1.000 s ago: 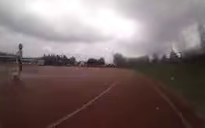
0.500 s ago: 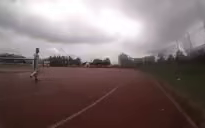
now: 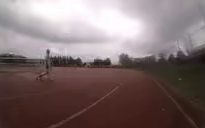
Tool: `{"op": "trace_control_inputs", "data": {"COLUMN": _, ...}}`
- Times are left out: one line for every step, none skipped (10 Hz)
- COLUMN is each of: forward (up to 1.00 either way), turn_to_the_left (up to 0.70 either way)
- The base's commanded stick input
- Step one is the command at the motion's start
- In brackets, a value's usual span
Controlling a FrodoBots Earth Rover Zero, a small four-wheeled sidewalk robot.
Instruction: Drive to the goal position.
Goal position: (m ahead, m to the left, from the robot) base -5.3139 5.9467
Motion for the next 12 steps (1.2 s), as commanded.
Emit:
{"op": "trace_control_inputs", "data": {"forward": 0.0, "turn_to_the_left": 0.5}}
{"op": "trace_control_inputs", "data": {"forward": 0.0, "turn_to_the_left": 0.5}}
{"op": "trace_control_inputs", "data": {"forward": 0.0, "turn_to_the_left": 0.5}}
{"op": "trace_control_inputs", "data": {"forward": 0.0, "turn_to_the_left": 0.5}}
{"op": "trace_control_inputs", "data": {"forward": 0.0, "turn_to_the_left": 0.5}}
{"op": "trace_control_inputs", "data": {"forward": 0.0, "turn_to_the_left": 0.5}}
{"op": "trace_control_inputs", "data": {"forward": 0.0, "turn_to_the_left": 0.5}}
{"op": "trace_control_inputs", "data": {"forward": 0.0, "turn_to_the_left": 0.5}}
{"op": "trace_control_inputs", "data": {"forward": 0.0, "turn_to_the_left": 0.5}}
{"op": "trace_control_inputs", "data": {"forward": 0.0, "turn_to_the_left": 0.5}}
{"op": "trace_control_inputs", "data": {"forward": 0.0, "turn_to_the_left": 0.5}}
{"op": "trace_control_inputs", "data": {"forward": 0.0, "turn_to_the_left": 0.5}}
